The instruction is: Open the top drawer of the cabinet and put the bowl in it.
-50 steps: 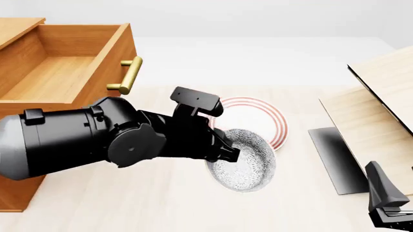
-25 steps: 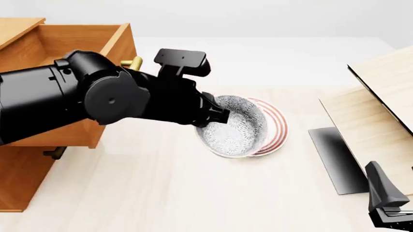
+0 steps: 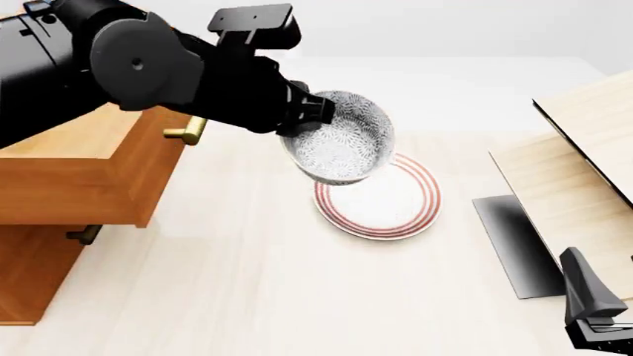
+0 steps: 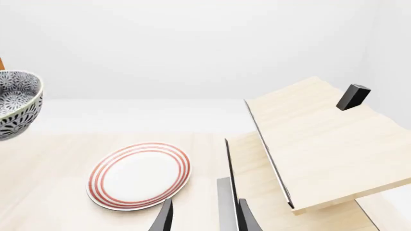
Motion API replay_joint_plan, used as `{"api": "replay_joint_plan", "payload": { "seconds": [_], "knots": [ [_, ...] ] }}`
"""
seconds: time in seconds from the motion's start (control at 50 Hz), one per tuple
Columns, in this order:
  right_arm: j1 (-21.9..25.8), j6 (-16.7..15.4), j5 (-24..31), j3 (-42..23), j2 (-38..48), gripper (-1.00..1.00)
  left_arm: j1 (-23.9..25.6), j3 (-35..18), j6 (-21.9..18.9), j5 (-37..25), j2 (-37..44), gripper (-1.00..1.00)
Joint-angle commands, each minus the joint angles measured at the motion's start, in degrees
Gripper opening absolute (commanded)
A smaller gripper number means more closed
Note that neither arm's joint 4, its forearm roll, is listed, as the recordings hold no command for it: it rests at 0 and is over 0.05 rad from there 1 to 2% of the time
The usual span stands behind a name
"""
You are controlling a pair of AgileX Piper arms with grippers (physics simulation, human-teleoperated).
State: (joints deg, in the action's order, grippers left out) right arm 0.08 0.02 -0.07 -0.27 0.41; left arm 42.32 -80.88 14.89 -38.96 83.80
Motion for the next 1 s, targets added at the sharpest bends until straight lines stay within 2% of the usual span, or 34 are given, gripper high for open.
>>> {"api": "replay_joint_plan", "payload": {
  "seconds": [0.02, 0.14, 0.32, 0.58, 1.0],
  "knots": [
    [0.0, 0.0, 0.0, 0.0, 0.0, 1.0, -2.8, -5.5, -0.3, -4.1, -0.1, -1.0],
    [0.0, 0.0, 0.0, 0.0, 0.0, 1.0, -4.6, -8.1, -0.2, -6.5, -0.2, -1.0],
    [0.0, 0.0, 0.0, 0.0, -0.1, 1.0, -8.6, -14.1, -2.2, -11.6, -0.5, -1.0],
    [0.0, 0.0, 0.0, 0.0, 0.0, 1.0, -13.1, -18.8, -2.7, -15.4, -0.6, -1.0],
    [0.0, 0.0, 0.0, 0.0, 0.0, 1.0, -19.8, -13.9, 1.1, -14.3, -6.4, -1.0]
  ]
}}
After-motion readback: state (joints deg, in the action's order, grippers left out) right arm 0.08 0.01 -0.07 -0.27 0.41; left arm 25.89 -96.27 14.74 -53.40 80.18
